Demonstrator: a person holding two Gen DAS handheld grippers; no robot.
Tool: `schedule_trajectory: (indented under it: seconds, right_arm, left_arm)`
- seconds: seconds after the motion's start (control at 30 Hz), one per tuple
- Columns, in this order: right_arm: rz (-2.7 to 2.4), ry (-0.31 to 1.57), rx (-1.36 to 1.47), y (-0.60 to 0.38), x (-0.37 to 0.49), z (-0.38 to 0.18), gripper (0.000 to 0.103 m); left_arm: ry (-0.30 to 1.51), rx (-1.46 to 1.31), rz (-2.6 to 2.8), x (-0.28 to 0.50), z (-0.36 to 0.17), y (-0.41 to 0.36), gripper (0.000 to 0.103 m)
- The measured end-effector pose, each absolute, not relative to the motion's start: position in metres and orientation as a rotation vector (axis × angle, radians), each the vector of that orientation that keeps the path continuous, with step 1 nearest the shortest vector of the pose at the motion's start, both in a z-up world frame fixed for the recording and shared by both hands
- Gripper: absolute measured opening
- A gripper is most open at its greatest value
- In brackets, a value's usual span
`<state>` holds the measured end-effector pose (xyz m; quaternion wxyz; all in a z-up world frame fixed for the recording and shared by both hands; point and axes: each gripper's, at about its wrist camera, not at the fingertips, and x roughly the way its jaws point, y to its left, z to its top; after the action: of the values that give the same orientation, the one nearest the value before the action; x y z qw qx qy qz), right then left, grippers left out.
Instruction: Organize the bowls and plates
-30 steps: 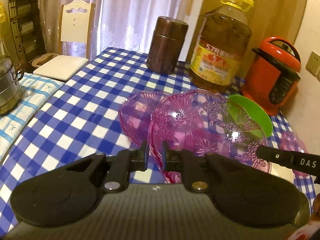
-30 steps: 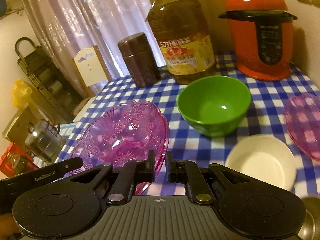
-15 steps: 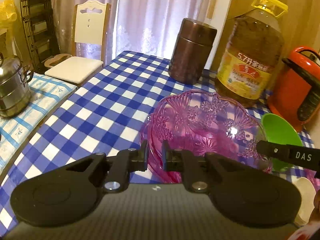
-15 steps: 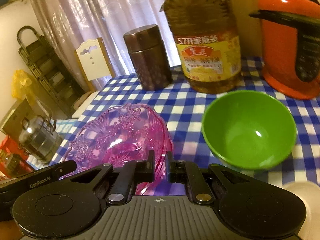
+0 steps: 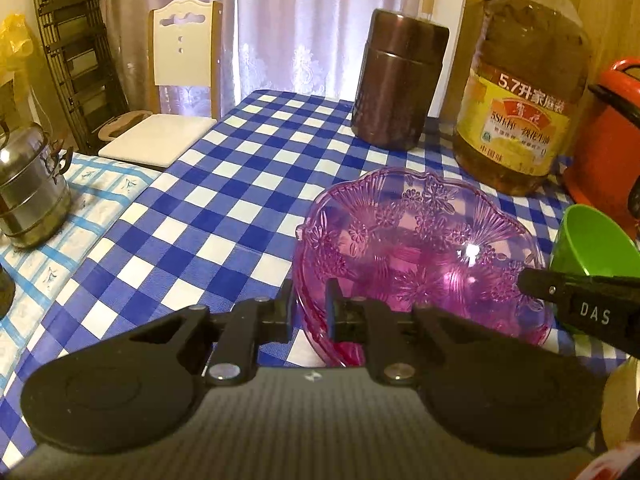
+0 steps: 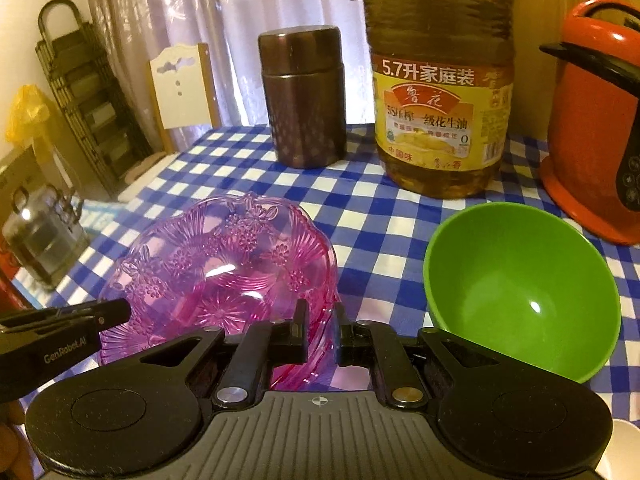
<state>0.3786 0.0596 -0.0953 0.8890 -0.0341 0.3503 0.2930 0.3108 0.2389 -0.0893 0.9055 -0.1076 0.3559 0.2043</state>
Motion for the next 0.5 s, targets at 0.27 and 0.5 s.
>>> schedule_trajectory:
  seconds: [0.27, 0.5]
  right_arm:
    - [0.597, 0.726, -0.122, 0.065, 0.381, -0.104, 0.012]
    - [0.601, 0.721, -0.145, 0.068, 0.382, -0.109, 0.013]
  left_arm:
    - [0.750, -0.155, 0.427, 0.318, -0.095, 0.232, 0.015]
    - [0.752, -0.141, 0.430, 0.321, -0.099, 0.232, 0.015]
